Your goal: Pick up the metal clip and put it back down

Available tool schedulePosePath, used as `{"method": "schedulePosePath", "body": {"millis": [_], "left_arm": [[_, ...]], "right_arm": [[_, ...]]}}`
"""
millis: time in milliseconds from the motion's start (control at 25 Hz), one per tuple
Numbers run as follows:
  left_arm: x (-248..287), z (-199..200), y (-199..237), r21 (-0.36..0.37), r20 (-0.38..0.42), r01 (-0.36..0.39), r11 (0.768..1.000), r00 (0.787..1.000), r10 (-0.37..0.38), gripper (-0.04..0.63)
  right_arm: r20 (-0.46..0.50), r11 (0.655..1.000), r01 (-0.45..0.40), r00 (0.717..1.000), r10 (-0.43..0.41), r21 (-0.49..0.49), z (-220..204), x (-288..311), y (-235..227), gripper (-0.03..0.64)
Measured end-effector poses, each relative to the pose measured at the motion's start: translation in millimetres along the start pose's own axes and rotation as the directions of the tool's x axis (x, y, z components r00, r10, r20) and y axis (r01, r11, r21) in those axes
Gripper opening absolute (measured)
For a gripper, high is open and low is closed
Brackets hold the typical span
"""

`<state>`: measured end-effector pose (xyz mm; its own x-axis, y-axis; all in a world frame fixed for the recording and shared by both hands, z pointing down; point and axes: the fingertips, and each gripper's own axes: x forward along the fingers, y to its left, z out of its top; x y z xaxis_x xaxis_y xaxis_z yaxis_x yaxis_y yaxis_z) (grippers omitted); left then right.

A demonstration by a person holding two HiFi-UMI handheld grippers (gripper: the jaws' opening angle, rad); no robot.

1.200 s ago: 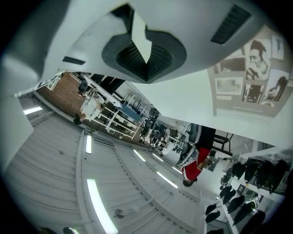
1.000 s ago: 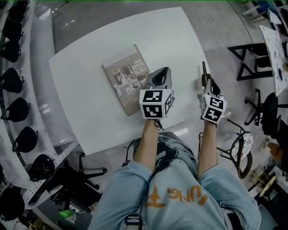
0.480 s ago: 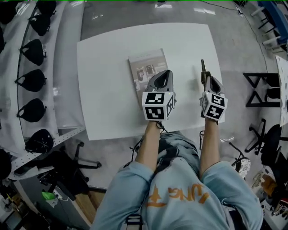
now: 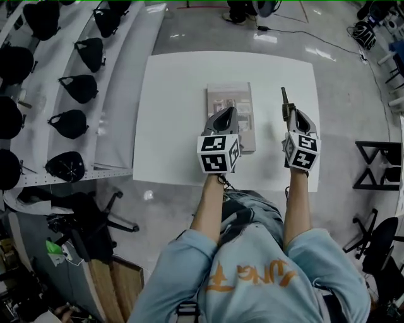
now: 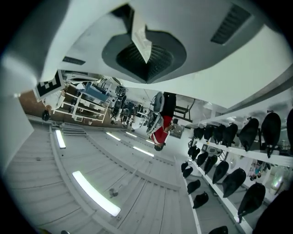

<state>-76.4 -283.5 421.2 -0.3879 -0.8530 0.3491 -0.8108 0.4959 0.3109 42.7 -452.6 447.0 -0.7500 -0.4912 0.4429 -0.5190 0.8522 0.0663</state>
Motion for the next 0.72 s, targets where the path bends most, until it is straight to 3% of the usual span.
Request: {"method": "schedulePosePath", "body": {"millis": [400, 720], "left_arm": [[-27, 29, 11, 0.018, 0.086, -0.101, 0.995, 0.991, 0.099, 0.009], [-59, 39, 75, -0.038, 0.126, -0.197, 0.98, 0.972, 0.2, 0.009]], "right_arm": [[0.086, 0.99, -0.141, 0.986, 0.141, -0.007, 41, 1, 29, 0.032], [0.121, 0.964, -0.26, 0.956, 0.266, -0.061, 73, 23, 106, 0.032]]}}
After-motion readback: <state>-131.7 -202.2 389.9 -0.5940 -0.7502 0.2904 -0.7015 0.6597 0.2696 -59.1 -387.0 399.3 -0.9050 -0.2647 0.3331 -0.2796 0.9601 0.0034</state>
